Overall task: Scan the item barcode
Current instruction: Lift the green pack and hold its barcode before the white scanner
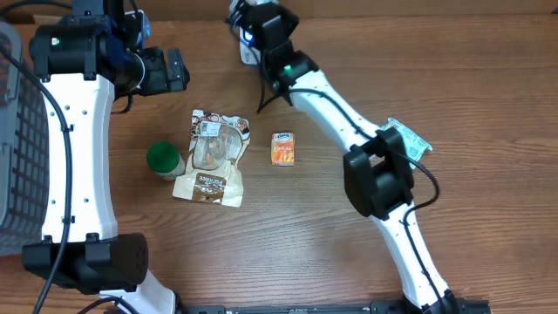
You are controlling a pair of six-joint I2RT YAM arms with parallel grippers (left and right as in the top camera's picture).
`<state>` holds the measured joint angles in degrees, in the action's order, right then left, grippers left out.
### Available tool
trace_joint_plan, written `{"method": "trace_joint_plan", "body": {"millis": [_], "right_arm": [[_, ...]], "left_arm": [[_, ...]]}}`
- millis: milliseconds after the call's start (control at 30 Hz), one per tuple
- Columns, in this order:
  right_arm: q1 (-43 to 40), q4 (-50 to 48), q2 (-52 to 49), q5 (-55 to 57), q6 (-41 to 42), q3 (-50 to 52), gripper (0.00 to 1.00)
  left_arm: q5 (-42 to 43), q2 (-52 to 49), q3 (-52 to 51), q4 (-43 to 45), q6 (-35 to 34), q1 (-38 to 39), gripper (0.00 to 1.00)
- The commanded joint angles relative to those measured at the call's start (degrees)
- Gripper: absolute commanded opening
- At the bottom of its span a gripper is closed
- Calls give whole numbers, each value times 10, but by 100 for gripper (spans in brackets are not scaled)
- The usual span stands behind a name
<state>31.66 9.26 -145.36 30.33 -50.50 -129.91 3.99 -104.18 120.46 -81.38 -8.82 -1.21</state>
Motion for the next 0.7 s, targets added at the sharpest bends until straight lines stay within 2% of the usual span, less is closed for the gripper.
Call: {"method": "trace_joint_plan", "body": {"millis": [0, 433, 500, 533, 667], "right_arm": [[2, -34, -37, 5, -94, -2, 4], [8, -60, -51, 4, -93, -2, 4], [9, -59, -48, 7, -69, -2, 4], [9, -52, -35, 7, -10, -2, 4], [10, -17, 11, -11, 61, -2, 4]], "left_arm": [[-4, 4, 2, 0, -4, -1, 100], [-4, 4, 2, 0, -4, -1, 99], [-4, 4, 2, 0, -4, -1, 100], [-4, 4, 2, 0, -4, -1, 100], [-4, 4, 2, 0, -4, -1, 100]]}}
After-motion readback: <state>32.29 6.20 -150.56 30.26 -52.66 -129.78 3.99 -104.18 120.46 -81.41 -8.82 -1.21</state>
